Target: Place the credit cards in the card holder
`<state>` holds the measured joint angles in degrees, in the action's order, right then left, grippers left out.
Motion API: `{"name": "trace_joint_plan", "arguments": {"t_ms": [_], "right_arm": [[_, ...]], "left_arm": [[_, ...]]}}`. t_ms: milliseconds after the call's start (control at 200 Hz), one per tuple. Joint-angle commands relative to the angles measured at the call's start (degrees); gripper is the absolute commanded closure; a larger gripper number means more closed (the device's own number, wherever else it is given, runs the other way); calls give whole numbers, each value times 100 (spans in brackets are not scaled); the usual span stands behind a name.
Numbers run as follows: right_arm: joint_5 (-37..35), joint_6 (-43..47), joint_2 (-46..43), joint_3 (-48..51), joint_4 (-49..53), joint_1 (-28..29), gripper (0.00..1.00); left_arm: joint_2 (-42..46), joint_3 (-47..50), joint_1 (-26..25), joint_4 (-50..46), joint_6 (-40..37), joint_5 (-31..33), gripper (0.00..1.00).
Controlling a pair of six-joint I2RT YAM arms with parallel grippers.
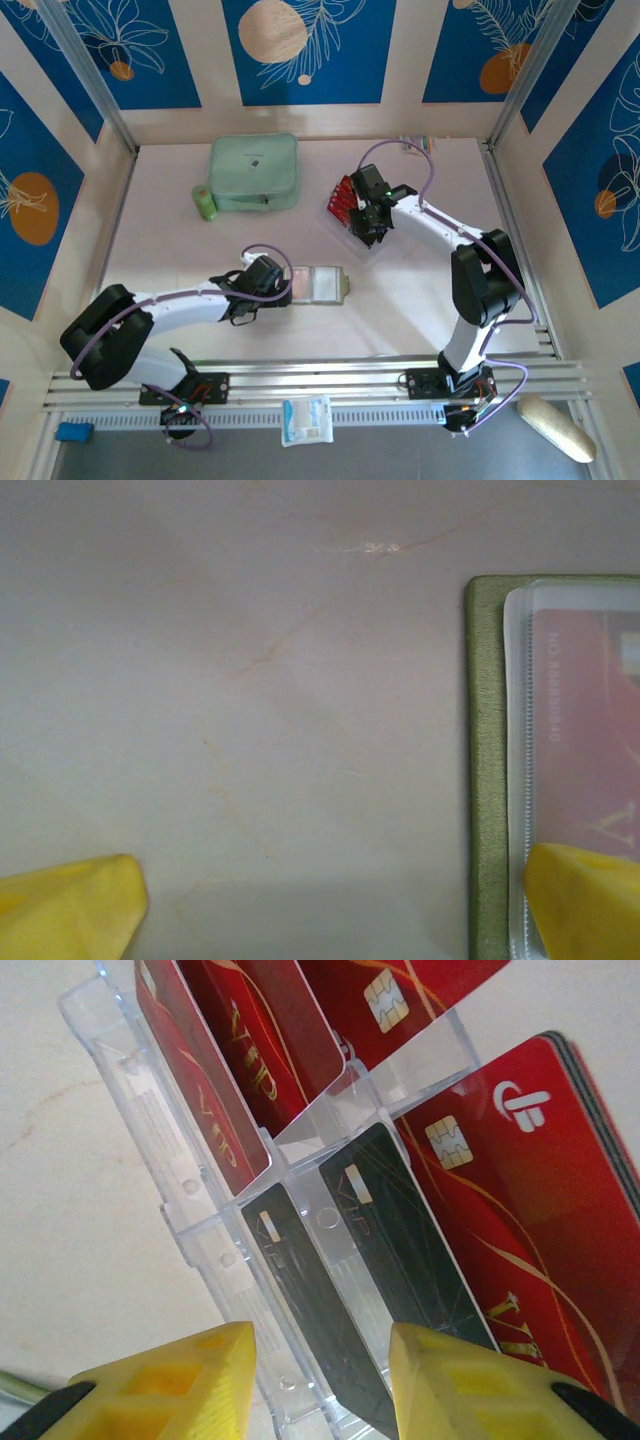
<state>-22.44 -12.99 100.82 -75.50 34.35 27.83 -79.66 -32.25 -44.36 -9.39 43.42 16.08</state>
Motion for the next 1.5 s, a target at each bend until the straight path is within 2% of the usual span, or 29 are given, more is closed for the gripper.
{"name": "trace_joint_plan", "arguments": {"t_ms": [0,175,355,525,630,990,1105,1245,1335,1495], "right_arm": [[-42,99,145,-135,94,-14,60],[-2,106,263,-101,85,68,66],[-50,119,205,-81,99,117,78],[-25,272,82,-104,110,134,94],[-43,425,-10,-161,120,194,100],[-195,425,-720,-281,274,601,100],[226,39,-1048,-109,164,621,100],[1132,-742,-1545,486,-339,566,100],[1830,-1348,-1864,1078,-969,484,100],[2570,-2389,-2286,2295,-2330,355,100]], "left_arm": [[-121,149,50,386,12,-210,0],[-129,144,50,396,0,-206,0],[-120,158,50,385,-33,-228,0],[-78,149,50,378,-35,-245,0],[-33,123,43,350,-35,-254,0],[362,-72,50,28,-87,-286,0],[486,-260,50,-104,-165,-308,0],[475,-537,43,-192,-310,-355,0],[341,-708,46,-234,-417,-378,0],[7,-845,48,-283,-595,-338,0]]}}
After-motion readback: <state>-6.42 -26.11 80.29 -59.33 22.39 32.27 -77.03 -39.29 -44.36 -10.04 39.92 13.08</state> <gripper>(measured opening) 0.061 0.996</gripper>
